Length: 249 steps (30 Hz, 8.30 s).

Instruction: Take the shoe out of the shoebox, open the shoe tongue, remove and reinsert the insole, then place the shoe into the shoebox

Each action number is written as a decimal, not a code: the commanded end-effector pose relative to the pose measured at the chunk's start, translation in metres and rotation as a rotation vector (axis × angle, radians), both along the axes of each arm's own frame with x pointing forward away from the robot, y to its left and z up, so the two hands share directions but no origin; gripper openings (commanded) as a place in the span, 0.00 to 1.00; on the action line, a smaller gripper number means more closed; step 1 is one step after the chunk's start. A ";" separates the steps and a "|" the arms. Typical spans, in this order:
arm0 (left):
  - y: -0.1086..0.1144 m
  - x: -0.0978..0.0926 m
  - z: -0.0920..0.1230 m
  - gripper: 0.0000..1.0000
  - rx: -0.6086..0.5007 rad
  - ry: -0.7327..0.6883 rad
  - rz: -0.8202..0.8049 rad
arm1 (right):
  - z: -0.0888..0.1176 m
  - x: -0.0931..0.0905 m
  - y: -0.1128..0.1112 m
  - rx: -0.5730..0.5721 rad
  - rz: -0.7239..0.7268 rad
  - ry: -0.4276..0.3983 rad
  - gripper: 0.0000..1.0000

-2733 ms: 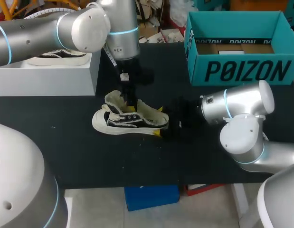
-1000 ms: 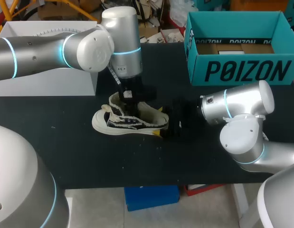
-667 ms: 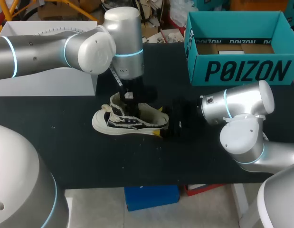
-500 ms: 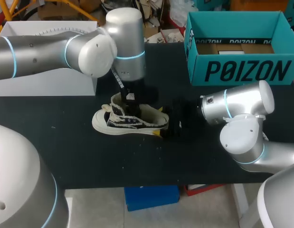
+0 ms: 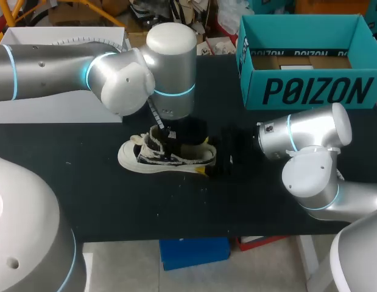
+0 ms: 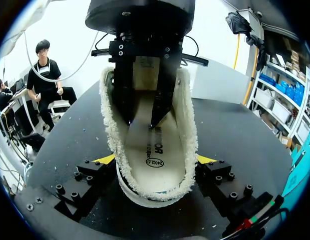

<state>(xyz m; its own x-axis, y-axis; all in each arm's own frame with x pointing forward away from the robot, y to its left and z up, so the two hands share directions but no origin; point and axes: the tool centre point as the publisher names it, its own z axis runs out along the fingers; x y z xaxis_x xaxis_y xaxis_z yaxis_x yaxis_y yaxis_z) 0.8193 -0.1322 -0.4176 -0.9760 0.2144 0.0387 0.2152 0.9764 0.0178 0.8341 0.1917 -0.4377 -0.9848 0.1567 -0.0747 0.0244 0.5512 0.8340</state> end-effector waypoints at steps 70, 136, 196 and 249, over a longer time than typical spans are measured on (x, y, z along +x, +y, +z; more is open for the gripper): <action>0.012 0.052 -0.016 0.00 -0.042 -0.459 0.114 | -0.004 0.000 -0.002 -0.001 -0.003 0.000 0.00; -0.003 0.008 0.039 0.00 -0.055 0.260 0.076 | -0.004 0.000 -0.002 -0.001 -0.003 0.000 0.00; 0.001 -0.022 -0.027 0.35 -0.024 0.156 0.171 | -0.004 0.000 -0.002 -0.001 -0.003 0.000 0.00; 0.026 0.024 -0.082 0.37 0.133 -0.447 0.205 | -0.004 0.000 -0.002 -0.001 -0.003 0.000 0.00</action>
